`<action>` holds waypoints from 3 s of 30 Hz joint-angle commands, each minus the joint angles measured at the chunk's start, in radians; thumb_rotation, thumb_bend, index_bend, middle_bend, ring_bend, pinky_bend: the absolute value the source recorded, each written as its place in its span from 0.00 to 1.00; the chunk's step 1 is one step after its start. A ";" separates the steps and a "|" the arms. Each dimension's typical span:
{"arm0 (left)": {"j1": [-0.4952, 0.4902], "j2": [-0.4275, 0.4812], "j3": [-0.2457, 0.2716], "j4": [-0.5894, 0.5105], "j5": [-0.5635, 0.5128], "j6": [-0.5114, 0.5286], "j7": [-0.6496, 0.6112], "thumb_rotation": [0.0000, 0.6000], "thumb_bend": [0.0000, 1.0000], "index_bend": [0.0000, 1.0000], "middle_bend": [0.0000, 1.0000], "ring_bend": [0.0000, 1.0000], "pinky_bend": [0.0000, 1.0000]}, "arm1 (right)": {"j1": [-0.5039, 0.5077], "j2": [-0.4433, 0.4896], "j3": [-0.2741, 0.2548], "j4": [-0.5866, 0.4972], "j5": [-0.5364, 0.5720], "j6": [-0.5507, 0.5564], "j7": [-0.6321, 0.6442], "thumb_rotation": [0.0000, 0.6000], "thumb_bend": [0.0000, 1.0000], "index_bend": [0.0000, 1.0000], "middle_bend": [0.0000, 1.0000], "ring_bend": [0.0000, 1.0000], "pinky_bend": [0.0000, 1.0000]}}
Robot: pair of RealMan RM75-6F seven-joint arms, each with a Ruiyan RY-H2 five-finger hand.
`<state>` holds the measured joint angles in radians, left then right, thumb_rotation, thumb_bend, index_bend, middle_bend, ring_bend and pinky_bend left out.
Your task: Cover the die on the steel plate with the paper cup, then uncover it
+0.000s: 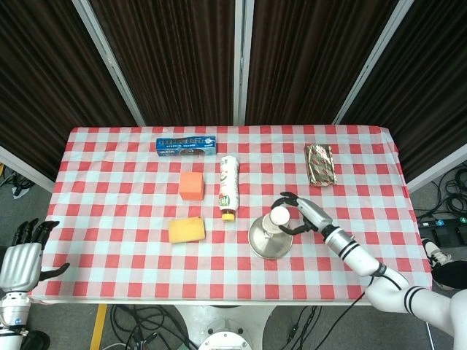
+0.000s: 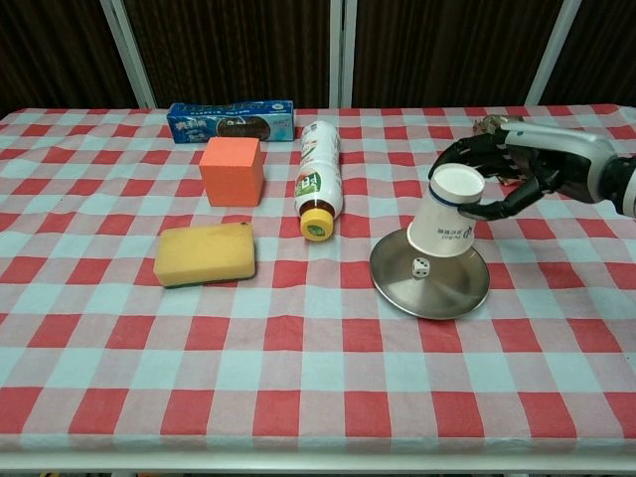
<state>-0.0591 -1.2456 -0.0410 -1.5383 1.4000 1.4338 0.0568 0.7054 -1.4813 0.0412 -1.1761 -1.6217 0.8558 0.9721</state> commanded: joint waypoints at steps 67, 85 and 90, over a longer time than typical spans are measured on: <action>0.011 0.000 0.006 -0.005 -0.008 -0.003 0.005 1.00 0.02 0.16 0.14 0.05 0.05 | 0.054 -0.223 -0.115 0.343 -0.043 0.160 0.148 1.00 0.33 0.46 0.34 0.07 0.09; 0.009 -0.002 0.003 -0.001 -0.012 -0.006 0.005 1.00 0.02 0.16 0.14 0.05 0.05 | 0.046 -0.216 -0.143 0.350 -0.064 0.198 0.168 1.00 0.33 0.46 0.34 0.07 0.09; 0.008 -0.003 0.003 0.003 -0.010 -0.007 0.003 1.00 0.02 0.16 0.14 0.05 0.05 | 0.037 -0.191 -0.182 0.306 -0.105 0.233 0.153 1.00 0.33 0.46 0.34 0.07 0.08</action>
<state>-0.0514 -1.2489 -0.0376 -1.5353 1.3895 1.4274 0.0601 0.7476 -1.6804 -0.1344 -0.8585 -1.7196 1.0761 1.1324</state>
